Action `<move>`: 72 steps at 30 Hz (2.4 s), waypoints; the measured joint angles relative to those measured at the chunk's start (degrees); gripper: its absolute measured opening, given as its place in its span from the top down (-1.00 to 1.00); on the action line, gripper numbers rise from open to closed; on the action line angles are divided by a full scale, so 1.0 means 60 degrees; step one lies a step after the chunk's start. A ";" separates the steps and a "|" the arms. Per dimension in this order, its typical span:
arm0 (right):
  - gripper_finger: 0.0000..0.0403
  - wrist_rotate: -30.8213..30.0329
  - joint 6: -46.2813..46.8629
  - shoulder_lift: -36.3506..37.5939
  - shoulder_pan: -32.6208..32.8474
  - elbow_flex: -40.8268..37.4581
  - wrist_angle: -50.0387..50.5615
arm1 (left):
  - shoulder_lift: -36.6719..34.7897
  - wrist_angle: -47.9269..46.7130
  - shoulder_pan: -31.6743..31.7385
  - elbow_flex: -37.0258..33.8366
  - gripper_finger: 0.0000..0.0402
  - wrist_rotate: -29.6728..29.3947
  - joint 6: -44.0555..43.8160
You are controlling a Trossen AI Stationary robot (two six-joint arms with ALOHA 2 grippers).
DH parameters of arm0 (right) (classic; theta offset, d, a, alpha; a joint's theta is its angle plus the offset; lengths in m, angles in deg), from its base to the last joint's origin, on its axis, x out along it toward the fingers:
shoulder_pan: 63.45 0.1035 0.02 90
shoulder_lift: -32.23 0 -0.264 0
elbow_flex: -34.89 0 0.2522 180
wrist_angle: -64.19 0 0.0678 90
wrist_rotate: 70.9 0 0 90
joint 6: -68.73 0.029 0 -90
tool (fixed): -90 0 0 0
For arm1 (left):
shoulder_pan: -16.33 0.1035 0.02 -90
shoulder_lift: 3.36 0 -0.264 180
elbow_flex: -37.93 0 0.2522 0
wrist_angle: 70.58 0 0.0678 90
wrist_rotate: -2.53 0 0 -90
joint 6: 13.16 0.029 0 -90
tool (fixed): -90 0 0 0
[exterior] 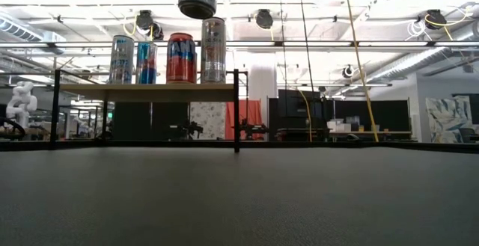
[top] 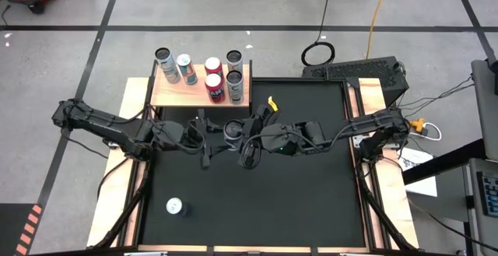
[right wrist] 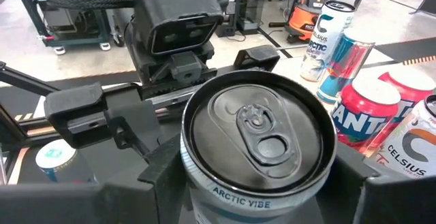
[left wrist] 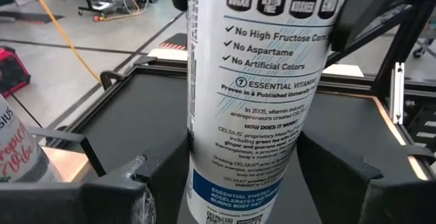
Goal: Place canned beverage on shelf
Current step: Put the white-blue soda can aligned with the other white-blue soda can on the shelf
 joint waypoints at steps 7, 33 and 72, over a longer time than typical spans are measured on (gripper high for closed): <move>-0.09 0.0000 -0.0021 0.0000 0.0000 0.0000 -0.0008 | 0.0018 -0.0039 0.0000 0.0000 -0.27 -0.0025 -0.0484; -0.09 0.0040 0.0040 0.0015 0.0000 0.0004 -0.0072 | 0.0035 0.0215 0.0015 -0.0004 -0.27 0.0378 -0.0269; -0.09 0.0029 0.0080 0.0004 -0.0011 0.0011 0.0087 | 0.0040 0.0351 0.0015 -0.0004 -0.57 0.0003 0.0916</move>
